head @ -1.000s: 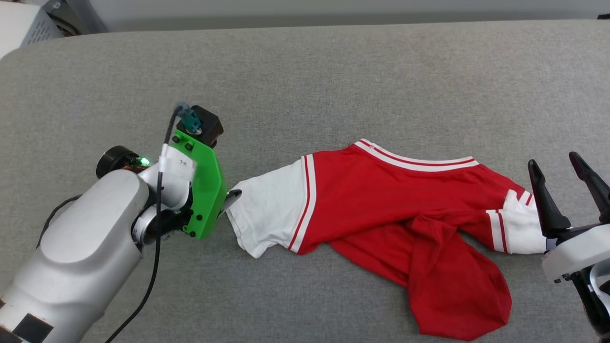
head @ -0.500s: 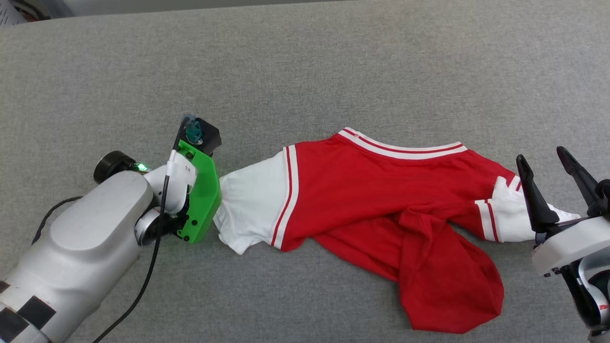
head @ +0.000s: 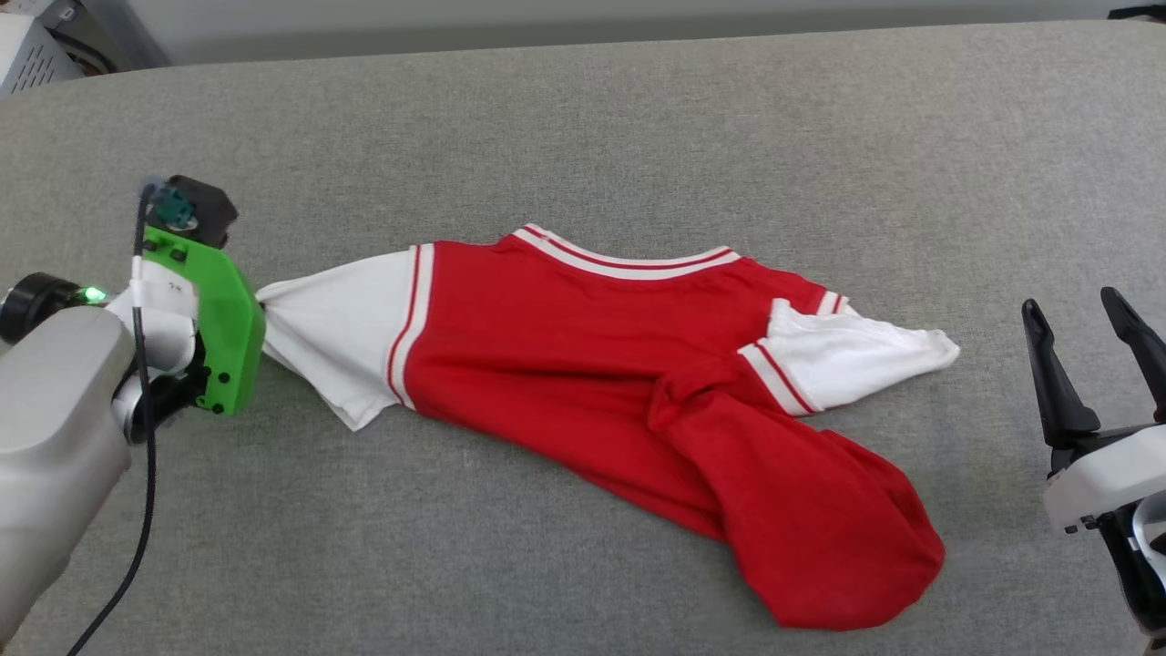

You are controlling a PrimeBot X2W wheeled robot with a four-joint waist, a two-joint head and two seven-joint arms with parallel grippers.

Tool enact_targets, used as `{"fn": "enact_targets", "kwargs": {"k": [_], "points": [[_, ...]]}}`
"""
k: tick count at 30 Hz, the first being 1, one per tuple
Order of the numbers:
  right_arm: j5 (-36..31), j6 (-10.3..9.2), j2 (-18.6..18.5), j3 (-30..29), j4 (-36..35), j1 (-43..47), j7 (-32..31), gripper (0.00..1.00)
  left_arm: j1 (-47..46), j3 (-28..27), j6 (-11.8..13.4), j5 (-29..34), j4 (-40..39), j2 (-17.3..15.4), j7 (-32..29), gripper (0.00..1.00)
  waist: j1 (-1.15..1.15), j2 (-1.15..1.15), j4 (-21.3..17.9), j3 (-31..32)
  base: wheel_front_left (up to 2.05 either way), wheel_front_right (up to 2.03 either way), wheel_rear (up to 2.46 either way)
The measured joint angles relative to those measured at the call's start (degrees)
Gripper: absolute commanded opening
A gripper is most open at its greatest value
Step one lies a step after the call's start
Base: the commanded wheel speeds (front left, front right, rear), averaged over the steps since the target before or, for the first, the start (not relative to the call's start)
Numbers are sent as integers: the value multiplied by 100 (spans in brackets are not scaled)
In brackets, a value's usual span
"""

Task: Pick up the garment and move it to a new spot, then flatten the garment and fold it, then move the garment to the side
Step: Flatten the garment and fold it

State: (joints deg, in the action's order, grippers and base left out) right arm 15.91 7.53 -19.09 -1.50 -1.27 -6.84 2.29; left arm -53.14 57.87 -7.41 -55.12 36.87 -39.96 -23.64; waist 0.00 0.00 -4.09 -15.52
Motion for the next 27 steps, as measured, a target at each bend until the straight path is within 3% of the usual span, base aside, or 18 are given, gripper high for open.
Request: {"fn": "enact_targets", "kwargs": {"k": [4, 8, 9, 10, 14, 18, 21, 27], "points": [[18, 0, -16, -18, 3, 19, -1, 100, 78, -34, 0, -97, 446, 9, 144, 0, 0, 0, -52, -25, 0, 0, 0], [43, 0, -27, -22, 9, 36, -14, 100, 304, -58, 2, -188, 840, 246, 446, 0, 0, 0, -74, -57, 0, 0, 0], [47, 0, -38, -14, 9, 35, -40, 100, 327, -51, 4, -167, 909, 290, 594, 72, 0, 0, -76, -44, 0, 0, 0], [77, 0, -53, -5, 4, 34, -54, 100, 338, -58, 11, -112, 958, 316, 818, 100, 0, 0, -76, -24, 0, 0, 0], [256, 0, -198, 10, -22, -24, -113, 100, 370, -164, 138, 26, 1005, 485, 1850, 100, 0, 0, -41, 95, 0, 0, 0], [445, 0, -544, 33, -99, -344, -238, 100, 386, -325, 509, 303, 782, 567, 3034, 100, 0, 0, 84, 232, 0, 0, 0], [631, 0, -883, 212, -136, -747, -461, 100, 497, -482, 866, 402, 441, 575, 3615, 100, 0, 0, 227, 314, 0, 0, 0], [1317, 0, -1762, 1281, -23, -1689, -1618, 100, 1056, -1109, 1892, 940, -1001, 575, 3830, 100, 0, 0, 577, 387, 0, 0, 0]]}}
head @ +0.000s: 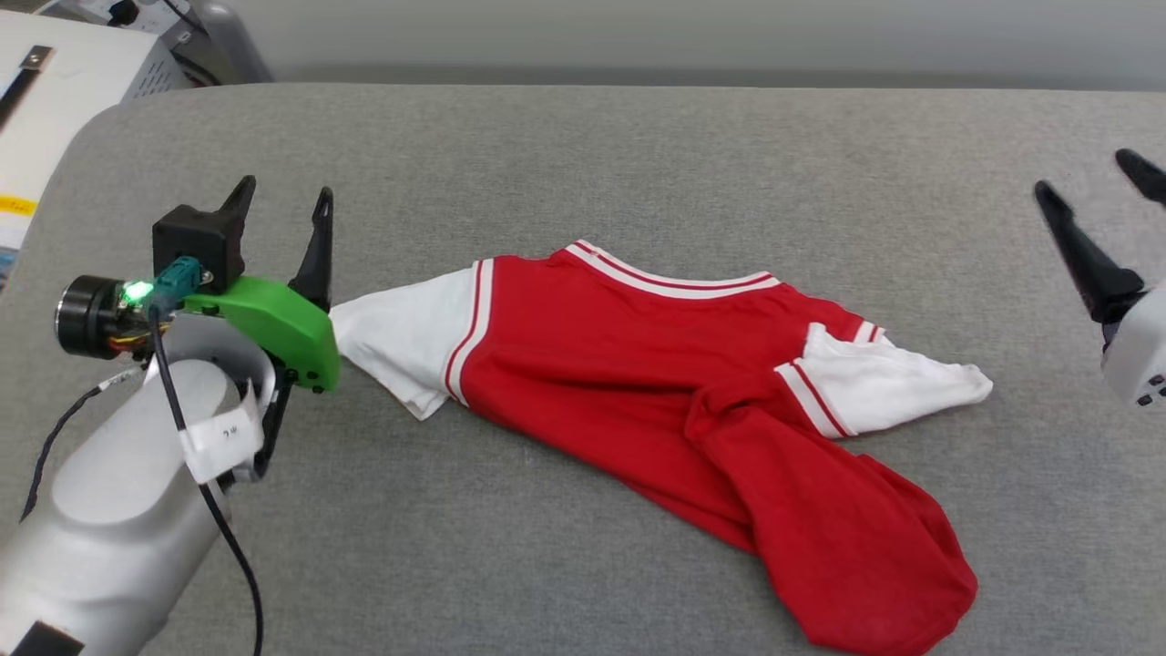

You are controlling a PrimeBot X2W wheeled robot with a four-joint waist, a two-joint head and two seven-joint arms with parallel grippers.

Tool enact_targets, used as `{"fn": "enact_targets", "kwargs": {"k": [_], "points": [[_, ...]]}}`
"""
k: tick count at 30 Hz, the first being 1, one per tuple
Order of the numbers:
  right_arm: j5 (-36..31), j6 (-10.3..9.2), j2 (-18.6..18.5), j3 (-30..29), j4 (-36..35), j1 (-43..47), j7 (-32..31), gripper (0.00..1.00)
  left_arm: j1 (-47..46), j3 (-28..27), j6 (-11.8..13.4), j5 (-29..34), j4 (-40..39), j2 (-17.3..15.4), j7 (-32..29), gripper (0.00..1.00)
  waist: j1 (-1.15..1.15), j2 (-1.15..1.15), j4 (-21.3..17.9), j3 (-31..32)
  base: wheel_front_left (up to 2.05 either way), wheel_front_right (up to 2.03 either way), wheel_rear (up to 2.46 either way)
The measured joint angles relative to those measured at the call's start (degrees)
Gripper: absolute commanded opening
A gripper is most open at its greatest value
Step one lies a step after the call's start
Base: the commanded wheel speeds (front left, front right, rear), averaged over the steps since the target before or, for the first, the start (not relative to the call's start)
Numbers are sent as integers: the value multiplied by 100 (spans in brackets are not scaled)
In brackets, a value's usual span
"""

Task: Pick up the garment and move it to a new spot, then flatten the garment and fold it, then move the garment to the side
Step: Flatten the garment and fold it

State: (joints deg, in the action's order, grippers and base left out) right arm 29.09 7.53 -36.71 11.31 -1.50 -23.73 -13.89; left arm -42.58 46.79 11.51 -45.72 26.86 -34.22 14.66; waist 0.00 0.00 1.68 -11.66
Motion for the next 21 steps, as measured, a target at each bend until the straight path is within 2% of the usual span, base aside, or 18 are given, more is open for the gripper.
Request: {"fn": "enact_targets", "kwargs": {"k": [3, 5, 10, 13, 14, 21], "points": [[544, 1, -427, 779, 80, -449, -876, 100, 433, -503, 459, 504, -865, 16, 2, 100, 0, 0, 171, -19, 0, 0, 0], [903, 0, -631, 1171, 174, -766, -1400, 100, 792, -779, 668, 786, -1290, 45, 1, 100, 0, 0, 275, -48, 0, 0, 0], [1800, 0, -817, 1942, 617, -1517, -2862, 100, 1657, -1396, 971, 1378, -2183, 371, 1, 100, 0, 0, 496, -209, 0, 0, 0], [1886, 0, -810, 2295, 864, -1894, -3376, 100, 1996, -1680, 991, 1705, -2491, 638, 1, 100, 0, 0, 610, -339, 0, 0, 0], [1896, 0, -754, 2559, 1121, -2212, -3605, 100, 2276, -1959, 947, 1982, -2683, 962, 1, 100, 0, 0, 726, -489, 0, 0, 0], [1906, 0, -541, 3121, 1836, -2552, -3645, 100, 2498, -2359, 425, 2470, -2632, 1636, 1, 100, 0, 0, 1021, -869, 0, 0, 0]]}}
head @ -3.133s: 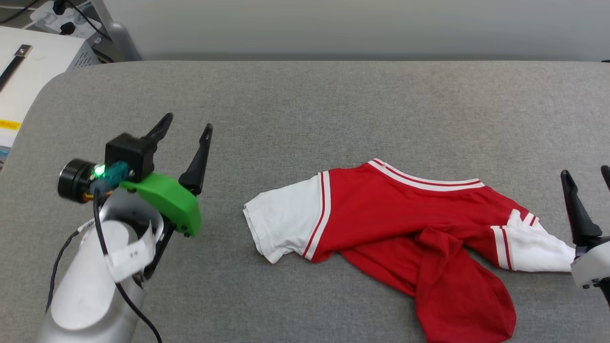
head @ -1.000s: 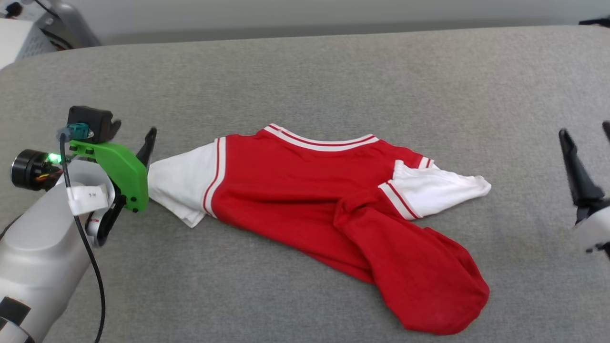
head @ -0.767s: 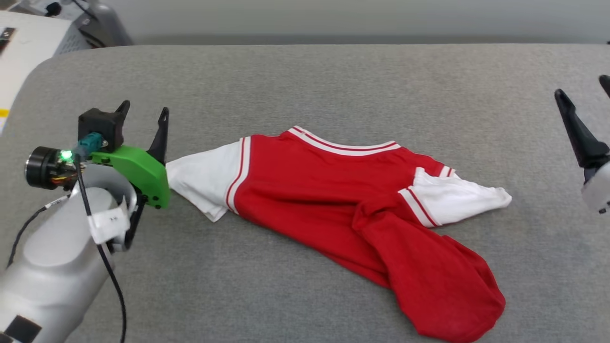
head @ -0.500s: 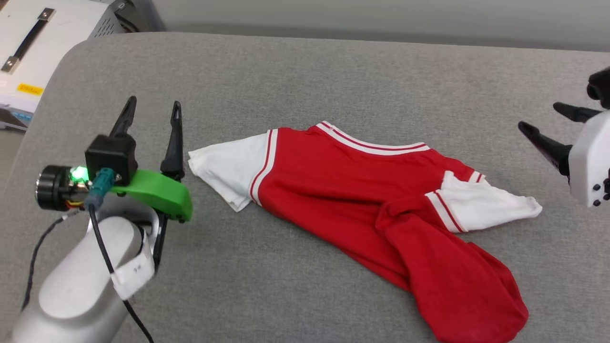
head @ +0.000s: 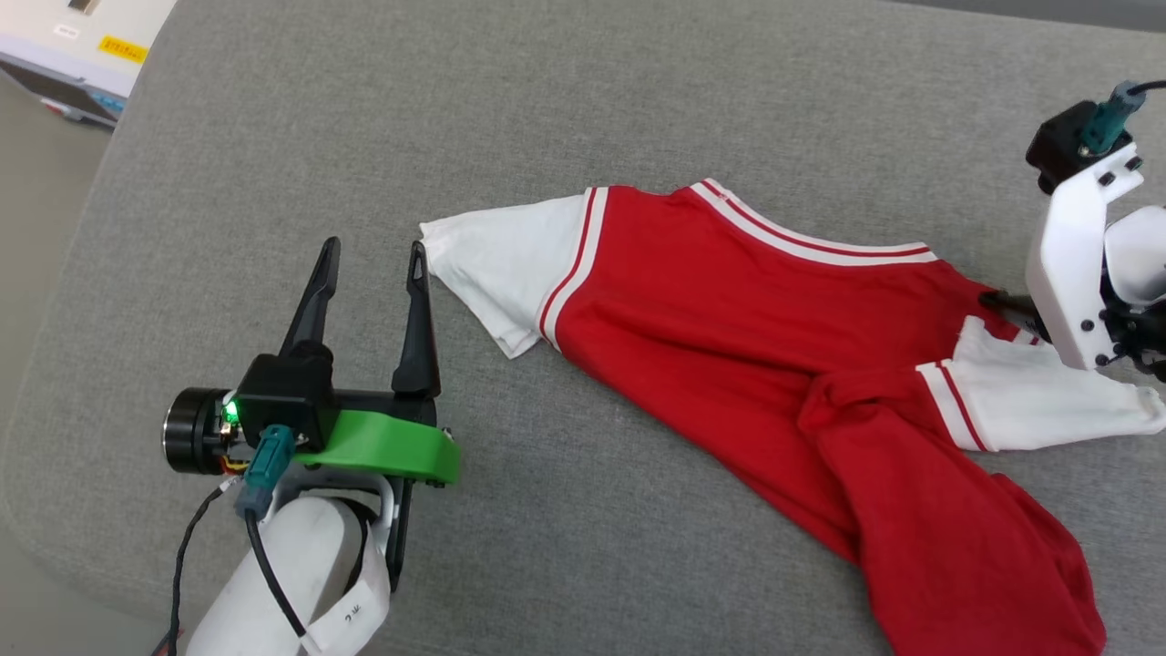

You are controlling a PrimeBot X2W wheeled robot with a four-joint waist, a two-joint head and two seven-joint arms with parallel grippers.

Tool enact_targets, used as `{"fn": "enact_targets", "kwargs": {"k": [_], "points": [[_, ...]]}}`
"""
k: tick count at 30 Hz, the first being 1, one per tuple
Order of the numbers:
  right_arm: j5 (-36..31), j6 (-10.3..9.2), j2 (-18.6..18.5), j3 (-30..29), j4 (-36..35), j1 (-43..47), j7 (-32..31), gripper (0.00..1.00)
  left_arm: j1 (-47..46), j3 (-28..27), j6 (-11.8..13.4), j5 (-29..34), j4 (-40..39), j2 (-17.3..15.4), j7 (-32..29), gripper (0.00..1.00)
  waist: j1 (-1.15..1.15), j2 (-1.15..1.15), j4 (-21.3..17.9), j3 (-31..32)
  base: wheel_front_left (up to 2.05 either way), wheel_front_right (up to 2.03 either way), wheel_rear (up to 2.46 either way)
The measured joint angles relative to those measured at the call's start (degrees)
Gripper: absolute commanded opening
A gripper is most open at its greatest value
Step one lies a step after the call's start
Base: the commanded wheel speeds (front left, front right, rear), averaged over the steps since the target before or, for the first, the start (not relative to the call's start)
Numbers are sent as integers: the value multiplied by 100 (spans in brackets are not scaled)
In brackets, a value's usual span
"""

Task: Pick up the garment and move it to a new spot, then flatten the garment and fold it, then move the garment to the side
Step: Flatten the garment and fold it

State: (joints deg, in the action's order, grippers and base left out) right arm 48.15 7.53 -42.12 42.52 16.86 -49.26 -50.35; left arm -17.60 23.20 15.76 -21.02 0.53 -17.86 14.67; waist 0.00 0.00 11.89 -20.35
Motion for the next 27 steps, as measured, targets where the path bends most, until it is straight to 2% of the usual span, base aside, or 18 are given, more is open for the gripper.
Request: {"fn": "enact_targets", "kwargs": {"k": [4, 9, 11, 12, 17, 21, 23, 27], "points": [[15, -1, -33, 410, 300, 7, 45, 100, 1, -225, -279, 236, 123, 272, 0, 100, 0, 0, 173, -179, 0, 0, 0], [16, -1, -233, 723, 318, -25, 129, 100, 5, -512, -534, 523, 224, 469, 0, 100, 0, 0, 300, -323, 0, 0, 0], [18, -1, -248, 806, 300, -52, 303, 15, 29, -642, -610, 605, 245, 532, 0, 100, 0, 0, 299, -333, 0, 0, 0], [24, -1, -252, 832, 307, -52, 430, 0, 39, -688, -652, 646, 256, 556, 0, 100, 0, 0, 293, -326, 0, 0, 0], [107, -2, -163, 1036, 286, -89, 1438, 0, 175, -900, -860, 869, 346, 668, 0, 100, 0, 0, 217, -166, 0, 0, 0], [110, 0, -238, 1166, 37, -90, 2215, 0, 361, -1093, -953, 977, 363, 732, 0, 100, 0, 0, 118, 86, 0, 0, 0], [110, 0, -449, 1167, -334, -87, 2633, 0, 581, -1217, -1005, 1057, 378, 754, 0, 100, 0, 0, 27, 293, 0, 0, 0], [111, 0, -860, 1043, -883, 41, 2959, 0, 883, -1383, -1054, 1131, 372, 793, 0, 100, 0, 0, -138, 556, 0, 0, 0]]}}
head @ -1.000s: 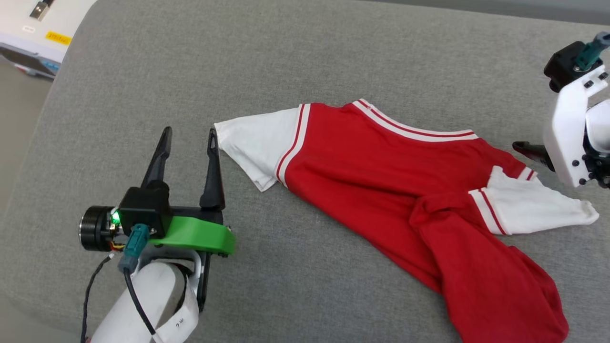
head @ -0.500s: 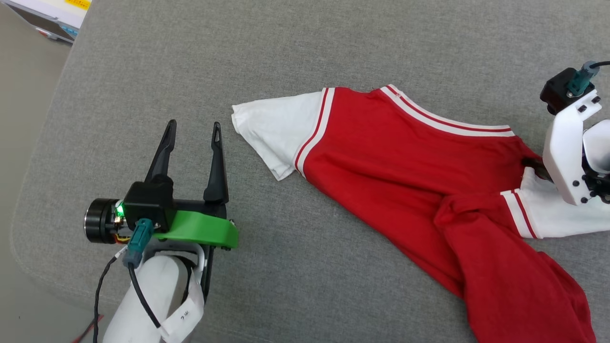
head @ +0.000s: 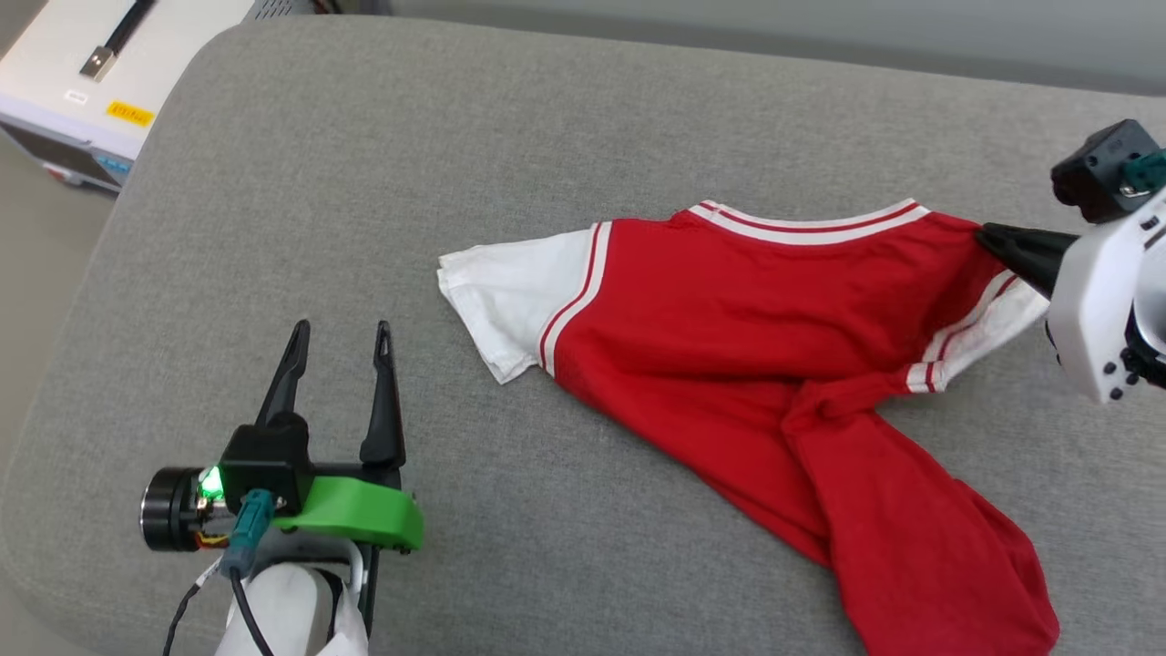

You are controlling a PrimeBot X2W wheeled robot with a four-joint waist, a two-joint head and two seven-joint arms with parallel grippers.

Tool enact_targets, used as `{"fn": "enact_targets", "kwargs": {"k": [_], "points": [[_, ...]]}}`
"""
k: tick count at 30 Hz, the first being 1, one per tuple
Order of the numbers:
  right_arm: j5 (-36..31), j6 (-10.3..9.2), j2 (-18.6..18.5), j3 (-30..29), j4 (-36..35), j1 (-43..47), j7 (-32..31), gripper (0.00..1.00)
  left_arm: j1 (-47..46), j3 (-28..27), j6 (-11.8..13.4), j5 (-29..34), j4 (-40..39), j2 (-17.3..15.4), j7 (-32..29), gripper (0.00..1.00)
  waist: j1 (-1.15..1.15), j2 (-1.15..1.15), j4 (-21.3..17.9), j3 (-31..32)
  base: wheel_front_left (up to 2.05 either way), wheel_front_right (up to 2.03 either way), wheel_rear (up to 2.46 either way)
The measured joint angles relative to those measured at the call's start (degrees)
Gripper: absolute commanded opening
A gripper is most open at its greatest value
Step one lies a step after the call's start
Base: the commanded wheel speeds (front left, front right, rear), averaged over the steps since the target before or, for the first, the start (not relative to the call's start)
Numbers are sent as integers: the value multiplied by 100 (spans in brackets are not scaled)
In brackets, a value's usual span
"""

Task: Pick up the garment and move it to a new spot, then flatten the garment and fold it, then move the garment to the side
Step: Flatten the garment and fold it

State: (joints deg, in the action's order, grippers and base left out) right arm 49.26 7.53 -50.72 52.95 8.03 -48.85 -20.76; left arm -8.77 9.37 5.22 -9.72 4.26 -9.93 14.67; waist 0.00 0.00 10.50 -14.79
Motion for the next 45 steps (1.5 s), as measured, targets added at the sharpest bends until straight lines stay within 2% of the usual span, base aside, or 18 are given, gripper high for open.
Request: {"fn": "enact_targets", "kwargs": {"k": [1, 5, 10, 14, 18, 25, 31, 34, 39, 45], "points": [[0, 0, -194, -144, -249, 197, 102, 0, 131, -67, -13, 20, -18, 12, 0, 100, 0, 0, -99, 102, 0, 0, 0], [2, 0, -538, -555, -698, 762, 220, 0, 346, -186, -56, 73, -68, 59, 0, 100, 0, 0, -329, 267, 0, 0, 0], [2, 0, -808, -1349, -1016, 1525, 270, 0, 409, -272, -142, 126, -81, 110, 0, 100, 0, 0, -562, 411, 0, 0, 0], [2, 0, -800, -2035, -1184, 2097, 194, 0, 424, -326, -191, 181, -107, 153, 0, 100, 0, 0, -686, 472, 0, 0, 0], [2, 0, -624, -2721, -1211, 2430, -34, 0, 427, -335, -246, 264, -124, 220, 0, 100, 0, 0, -701, 435, 0, 0, 0], [2, 0, -347, -3432, -1028, 2365, -657, 0, 322, -274, -357, 376, -207, 330, 0, 100, 0, 0, -554, 135, 0, 0, 0], [-38, 0, -26, -3375, -441, 1301, -1165, 0, -31, -176, -454, 420, -278, 478, 0, 100, 0, 0, -346, -303, 0, 0, 0], [-628, 0, 219, -3153, 80, 599, -1265, 0, -221, -146, -481, 420, -309, 523, 0, 100, 0, 0, -230, -543, 0, 0, 0], [-734, 0, 709, -2476, 1027, -244, -1439, 0, -432, -103, -506, 419, -320, 606, 0, 100, 0, 0, -11, -915, 0, 0, 0], [-1022, 0, 1200, -1729, 2038, -602, -1436, 0, -541, -73, -532, 413, -316, 642, 0, 100, 0, 0, 226, -1239, 0, 0, 0]]}}
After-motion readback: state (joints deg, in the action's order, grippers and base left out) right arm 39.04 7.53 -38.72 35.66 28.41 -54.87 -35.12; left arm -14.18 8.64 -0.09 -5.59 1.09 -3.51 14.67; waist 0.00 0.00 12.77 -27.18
